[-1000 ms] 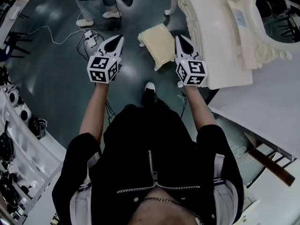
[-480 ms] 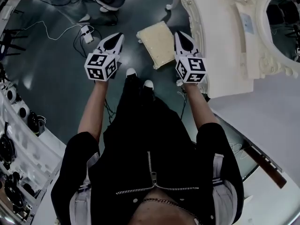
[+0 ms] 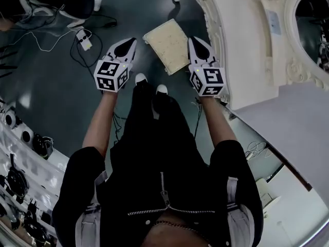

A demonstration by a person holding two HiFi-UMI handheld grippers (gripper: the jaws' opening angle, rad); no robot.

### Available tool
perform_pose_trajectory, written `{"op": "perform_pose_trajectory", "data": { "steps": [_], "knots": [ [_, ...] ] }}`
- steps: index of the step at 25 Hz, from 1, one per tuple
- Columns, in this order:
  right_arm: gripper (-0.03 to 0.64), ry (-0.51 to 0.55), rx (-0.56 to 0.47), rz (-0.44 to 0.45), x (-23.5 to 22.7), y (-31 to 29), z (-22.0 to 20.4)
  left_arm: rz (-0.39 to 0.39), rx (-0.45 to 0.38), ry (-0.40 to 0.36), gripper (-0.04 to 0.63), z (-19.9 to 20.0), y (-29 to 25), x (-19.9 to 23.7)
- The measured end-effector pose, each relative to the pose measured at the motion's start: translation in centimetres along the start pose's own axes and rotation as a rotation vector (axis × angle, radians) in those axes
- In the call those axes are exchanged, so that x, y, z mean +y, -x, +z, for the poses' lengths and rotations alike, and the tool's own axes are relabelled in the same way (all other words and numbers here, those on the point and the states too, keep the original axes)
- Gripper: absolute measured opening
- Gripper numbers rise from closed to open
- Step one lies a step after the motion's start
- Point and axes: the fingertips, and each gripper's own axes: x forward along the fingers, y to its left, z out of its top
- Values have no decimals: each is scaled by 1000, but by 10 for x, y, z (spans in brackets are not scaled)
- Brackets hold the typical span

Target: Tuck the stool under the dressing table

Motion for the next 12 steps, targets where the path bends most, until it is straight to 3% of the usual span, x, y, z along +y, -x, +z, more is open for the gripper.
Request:
{"op": "perform_pose_trajectory", "data": {
  "steps": [7,12],
  "knots": [
    [6,-77,30,-40,-24,-26,-30,-59,54,76,21,-33,-47,6],
    [6,-96,71,-31,-32,-47,-57,-52,86,143,21,-70,-69,10]
  ]
}}
